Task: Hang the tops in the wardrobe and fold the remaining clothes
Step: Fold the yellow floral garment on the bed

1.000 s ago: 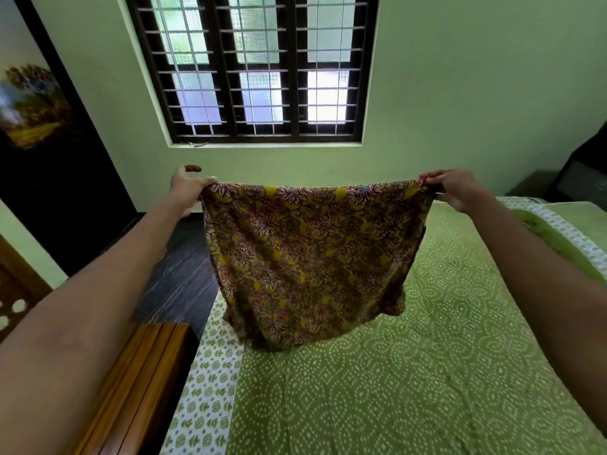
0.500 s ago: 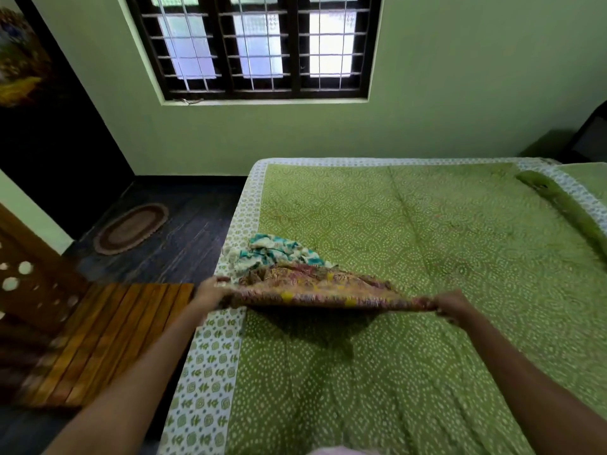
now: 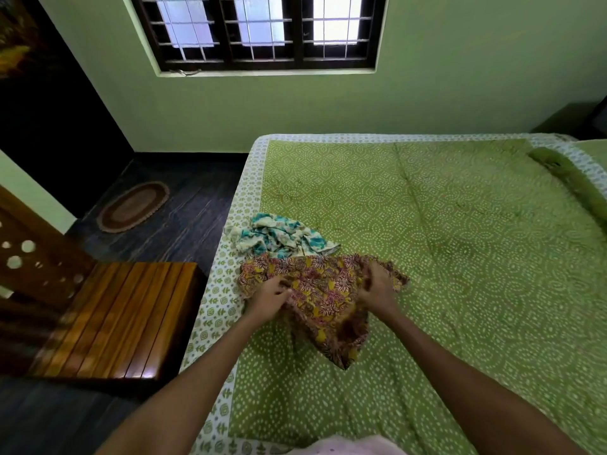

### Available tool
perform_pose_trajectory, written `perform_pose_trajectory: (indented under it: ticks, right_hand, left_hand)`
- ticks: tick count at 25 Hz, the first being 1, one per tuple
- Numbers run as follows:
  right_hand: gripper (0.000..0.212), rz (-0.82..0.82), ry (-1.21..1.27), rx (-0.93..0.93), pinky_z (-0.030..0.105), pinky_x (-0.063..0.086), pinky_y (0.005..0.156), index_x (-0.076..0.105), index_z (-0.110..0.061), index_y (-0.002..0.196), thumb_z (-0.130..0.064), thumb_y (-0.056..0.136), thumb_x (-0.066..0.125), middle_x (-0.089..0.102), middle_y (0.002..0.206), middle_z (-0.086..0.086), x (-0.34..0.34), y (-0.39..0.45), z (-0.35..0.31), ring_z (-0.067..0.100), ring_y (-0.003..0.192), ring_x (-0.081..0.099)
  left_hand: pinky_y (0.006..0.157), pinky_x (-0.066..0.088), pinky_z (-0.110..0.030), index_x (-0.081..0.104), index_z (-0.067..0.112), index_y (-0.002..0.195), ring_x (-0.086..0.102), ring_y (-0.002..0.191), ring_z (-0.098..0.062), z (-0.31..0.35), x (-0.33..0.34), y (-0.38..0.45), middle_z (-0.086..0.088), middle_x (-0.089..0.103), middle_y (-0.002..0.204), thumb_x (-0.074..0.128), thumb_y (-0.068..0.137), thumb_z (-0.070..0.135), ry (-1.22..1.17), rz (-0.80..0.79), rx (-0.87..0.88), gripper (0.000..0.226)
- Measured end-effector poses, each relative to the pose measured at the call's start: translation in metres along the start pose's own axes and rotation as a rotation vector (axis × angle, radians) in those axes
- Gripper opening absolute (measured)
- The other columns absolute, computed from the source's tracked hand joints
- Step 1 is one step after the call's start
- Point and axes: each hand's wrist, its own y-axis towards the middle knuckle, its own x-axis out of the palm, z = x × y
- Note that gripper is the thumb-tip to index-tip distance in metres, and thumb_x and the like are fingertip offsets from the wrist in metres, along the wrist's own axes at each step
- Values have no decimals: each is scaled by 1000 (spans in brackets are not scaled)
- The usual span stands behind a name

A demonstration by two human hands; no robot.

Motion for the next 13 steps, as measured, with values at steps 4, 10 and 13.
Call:
perform_pose_trajectory:
  ticks: [4,10,13]
  right_hand:
    - [45,-166,11,-335,18,29,53,36,-17,100,7,71,62,45,88,5,23,8,-49,10,69,40]
    - [50,-158,151,-368,33,34,46,33,-13,104,10,69,61,55,83,19,11,15,-58,18,59,49]
    - [51,-106,177,-377,32,31,45,33,-16,103,10,69,59,55,83,18,5,17,-59,22,53,47]
  left_hand:
    - [60,46,-25,53,11,128,54,68,-9,49,5,6,-11,66,94,55,92,9,119,-169,239,35]
    - [51,32,-11,46,28,130,43,52,-1,69,-5,19,9,49,61,56,91,6,175,-219,413,46]
    - [48,31,-10,60,10,109,44,44,5,81,-2,20,10,48,57,58,90,6,168,-184,439,19]
